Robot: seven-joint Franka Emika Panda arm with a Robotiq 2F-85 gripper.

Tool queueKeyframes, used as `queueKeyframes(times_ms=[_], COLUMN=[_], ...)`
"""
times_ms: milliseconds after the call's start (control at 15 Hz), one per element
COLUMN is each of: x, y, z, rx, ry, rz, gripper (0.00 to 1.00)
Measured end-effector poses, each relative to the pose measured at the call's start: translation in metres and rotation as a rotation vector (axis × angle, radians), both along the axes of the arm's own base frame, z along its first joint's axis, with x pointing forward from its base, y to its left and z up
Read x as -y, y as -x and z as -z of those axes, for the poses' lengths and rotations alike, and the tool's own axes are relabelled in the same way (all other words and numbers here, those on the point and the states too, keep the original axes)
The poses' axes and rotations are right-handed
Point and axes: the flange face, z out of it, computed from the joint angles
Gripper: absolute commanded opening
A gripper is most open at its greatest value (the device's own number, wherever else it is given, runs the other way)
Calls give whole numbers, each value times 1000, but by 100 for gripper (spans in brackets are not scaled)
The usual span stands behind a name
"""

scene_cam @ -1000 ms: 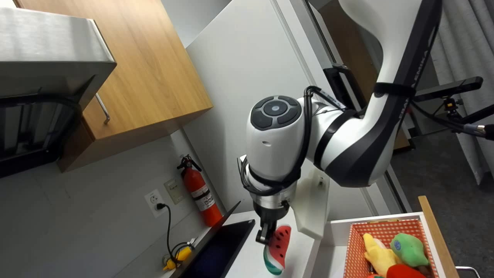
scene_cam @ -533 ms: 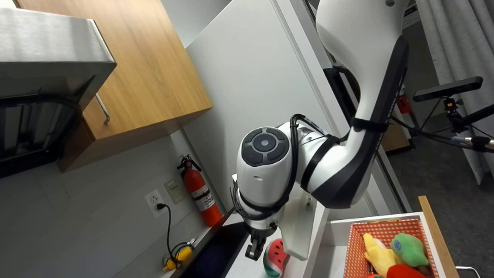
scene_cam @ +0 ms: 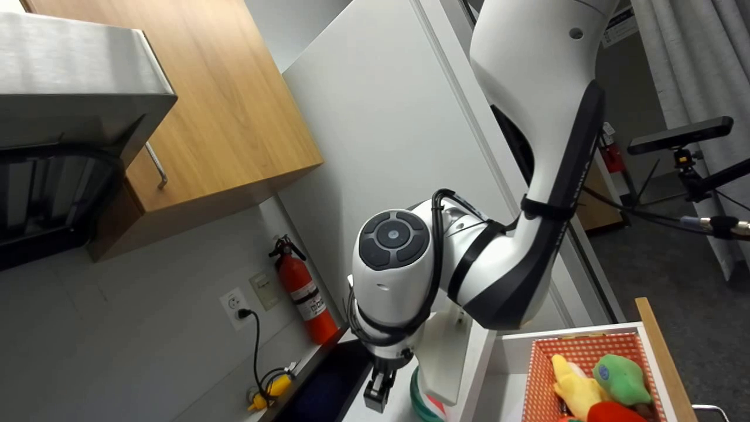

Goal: Open the drawer on the right, remove the watermelon and green pear from the drawer and place them on the countertop, close the drawer

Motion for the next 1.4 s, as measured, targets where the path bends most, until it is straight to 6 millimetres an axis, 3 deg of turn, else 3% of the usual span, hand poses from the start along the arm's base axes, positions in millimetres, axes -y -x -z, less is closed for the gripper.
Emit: queueKeyframes(times_ms=[600,867,1400], x=[3,23,46], y=[0,26,84], z=[6,7,-16], rx=[-9,-42,-70], ry=[10,36,53], rz=[7,18,25], gripper=[100,100,100])
